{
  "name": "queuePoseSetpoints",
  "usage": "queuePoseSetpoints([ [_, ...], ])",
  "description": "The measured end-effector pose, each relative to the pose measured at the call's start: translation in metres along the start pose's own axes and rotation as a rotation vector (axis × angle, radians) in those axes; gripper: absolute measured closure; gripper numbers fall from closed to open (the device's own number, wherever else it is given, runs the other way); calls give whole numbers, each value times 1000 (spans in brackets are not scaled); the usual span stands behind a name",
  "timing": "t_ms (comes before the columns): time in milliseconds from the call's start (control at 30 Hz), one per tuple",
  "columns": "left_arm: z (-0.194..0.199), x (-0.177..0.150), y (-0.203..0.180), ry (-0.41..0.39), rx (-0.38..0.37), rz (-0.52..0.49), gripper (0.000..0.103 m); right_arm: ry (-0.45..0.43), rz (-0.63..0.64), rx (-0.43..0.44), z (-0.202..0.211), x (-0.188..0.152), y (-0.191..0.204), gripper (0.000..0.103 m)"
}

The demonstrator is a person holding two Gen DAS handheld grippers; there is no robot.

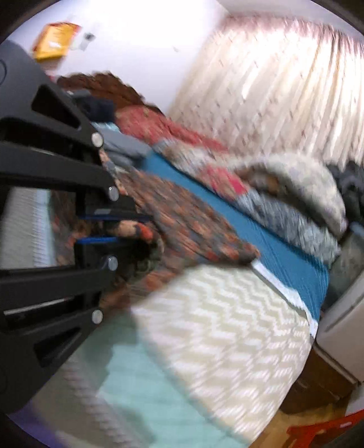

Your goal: Fold large clothes

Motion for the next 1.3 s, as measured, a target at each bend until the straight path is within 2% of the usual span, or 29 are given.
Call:
queuePoseSetpoints([
  [67, -38, 25, 5, -3, 172, -31, 98, 71, 34, -185, -45, 4, -26, 83],
  [100, -61, 33, 12, 1, 312, -53, 98, 122, 8, -245, -67, -2, -39, 81],
  [133, -73, 38, 17, 6, 387, -69, 98, 137, -15, -246, -76, -6, -43, 80],
  [167, -85, 41, 22, 15, 453, -86, 98, 90, -35, -228, -76, -6, -44, 76],
  [200, -90, 41, 24, 18, 456, -85, 98, 52, -43, -195, -71, -5, -42, 70],
  [233, -89, 42, 24, 15, 434, -80, 98, 17, -43, -162, -65, -4, -38, 55],
  [267, -81, 45, 22, -6, 384, -70, 98, -37, -14, -166, -51, -3, -34, 42],
  [333, -62, 51, 23, -59, 352, -60, 98, -106, 83, -235, -32, -2, -26, 41],
  [400, -28, 60, 26, -175, 332, -34, 98, -171, 213, -338, -11, -4, -11, 41],
  [467, 0, 59, 21, -273, 320, -44, 98, -177, 320, -344, -9, -14, 12, 41],
  [500, 5, 57, 15, -292, 315, -75, 98, -158, 378, -323, -16, -22, 29, 41],
  [600, -4, 26, -22, -281, 310, -238, 98, -9, 523, -229, -63, -60, 74, 48],
  [700, -33, -14, -48, -227, 314, -389, 98, 109, 598, -217, -106, -92, 93, 57],
  [767, -62, -36, -55, -174, 338, -468, 98, 130, 579, -206, -116, -97, 95, 58],
  [833, -86, -47, -48, -129, 381, -499, 98, 96, 527, -183, -113, -85, 93, 60],
  [867, -99, -51, -38, -101, 425, -505, 98, 60, 482, -175, -106, -71, 87, 60],
  [967, -100, -54, -32, -147, 411, -521, 98, 1, 413, -264, -90, -34, 59, 61],
  [1033, -100, -54, -32, -149, 411, -522, 98, 53, 407, -332, -96, -22, 37, 61],
  [1100, -100, -54, -32, -150, 414, -514, 98, 153, 401, -351, -115, -29, 20, 59],
  [1167, -100, -57, -33, -153, 417, -509, 98, 155, 494, -401, -126, -38, 20, 58],
  [1200, -102, -56, -33, -154, 419, -509, 98, 148, 550, -440, -127, -43, 20, 61],
  [1233, -100, -57, -33, -154, 419, -512, 98, 132, 575, -471, -126, -43, 22, 81],
  [1267, -101, -56, -33, -153, 419, -514, 98, 123, 551, -443, -124, -41, 24, 96],
  [1300, -100, -55, -32, -150, 417, -518, 98, 96, 516, -415, -118, -36, 24, 99],
])
Point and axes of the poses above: each gripper's, at about its wrist camera, not at the fingertips, and z roughly against the way its jaws point, y to its left, x to its top, the point moved 8 cm from there along -z, roughly the way its jaws point, and after that the axes turned 8 degrees about z, right-handed, at the moved point
